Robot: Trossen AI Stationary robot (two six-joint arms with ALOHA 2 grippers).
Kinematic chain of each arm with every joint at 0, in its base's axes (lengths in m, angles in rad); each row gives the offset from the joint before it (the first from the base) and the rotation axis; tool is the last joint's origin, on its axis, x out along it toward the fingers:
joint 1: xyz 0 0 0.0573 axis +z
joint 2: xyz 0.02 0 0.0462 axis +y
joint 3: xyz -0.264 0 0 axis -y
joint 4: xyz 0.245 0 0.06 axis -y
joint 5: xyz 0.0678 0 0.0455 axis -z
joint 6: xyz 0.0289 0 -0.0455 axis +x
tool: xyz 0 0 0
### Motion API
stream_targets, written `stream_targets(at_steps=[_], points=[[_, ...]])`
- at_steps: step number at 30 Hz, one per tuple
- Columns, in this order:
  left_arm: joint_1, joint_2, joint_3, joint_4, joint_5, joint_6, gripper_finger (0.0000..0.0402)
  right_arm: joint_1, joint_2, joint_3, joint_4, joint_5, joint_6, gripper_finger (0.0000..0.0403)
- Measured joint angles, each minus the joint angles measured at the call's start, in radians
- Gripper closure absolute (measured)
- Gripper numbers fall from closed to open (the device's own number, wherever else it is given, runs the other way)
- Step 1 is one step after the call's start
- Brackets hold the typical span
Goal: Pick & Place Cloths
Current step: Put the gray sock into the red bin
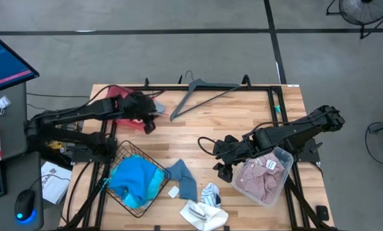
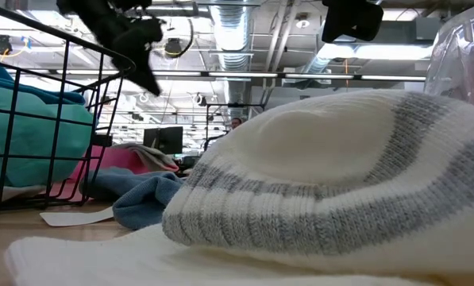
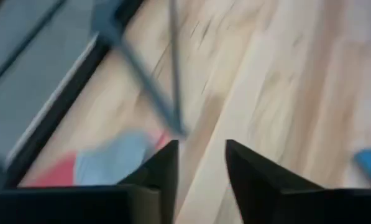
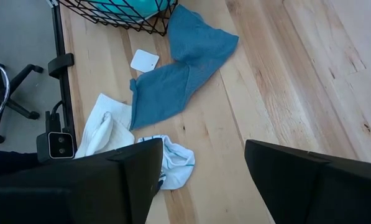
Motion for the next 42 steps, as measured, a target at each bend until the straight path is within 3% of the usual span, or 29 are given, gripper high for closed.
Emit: stream_targets(at_steps=[4, 11, 21, 25, 28, 33, 35, 40, 42], points=[[-0.042, 0.045, -0.002, 0.124, -0.009, 0.081, 0.0217, 0.000, 0.000, 0.000, 0.000, 0.000, 0.000, 0.0178], [-0.048, 0.234, -0.003, 0.156, -0.174, 0.171, 0.0122, 0.000, 0.000, 0.000, 0.000, 0.000, 0.001, 0.0178], [-0.047, 0.512, 0.019, 0.159, -0.359, 0.354, 0.0109, 0.000, 0.000, 0.000, 0.000, 0.000, 0.002, 0.0178], [-0.039, 0.605, 0.044, 0.160, -0.523, 0.369, 0.0109, 0.000, 0.000, 0.000, 0.000, 0.000, 0.002, 0.0178], [-0.021, 0.643, 0.054, 0.161, -0.545, 0.368, 0.0111, 0.000, 0.000, 0.000, 0.000, 0.000, 0.007, 0.0178], [0.002, 0.658, 0.054, 0.158, -0.560, 0.366, 0.0159, 0.000, 0.000, 0.000, 0.000, 0.000, 0.021, 0.0178], [0.008, 0.650, 0.055, 0.154, -0.574, 0.365, 0.0207, 0.000, 0.000, 0.000, 0.000, 0.000, 0.021, 0.0178], [0.015, 0.638, 0.056, 0.159, -0.583, 0.359, 0.0373, 0.000, 0.000, 0.000, 0.000, 0.000, 0.021, 0.0178], [0.014, 0.626, 0.060, 0.154, -0.569, 0.340, 0.0388, 0.000, 0.000, 0.000, 0.000, 0.000, 0.021, 0.0178]])
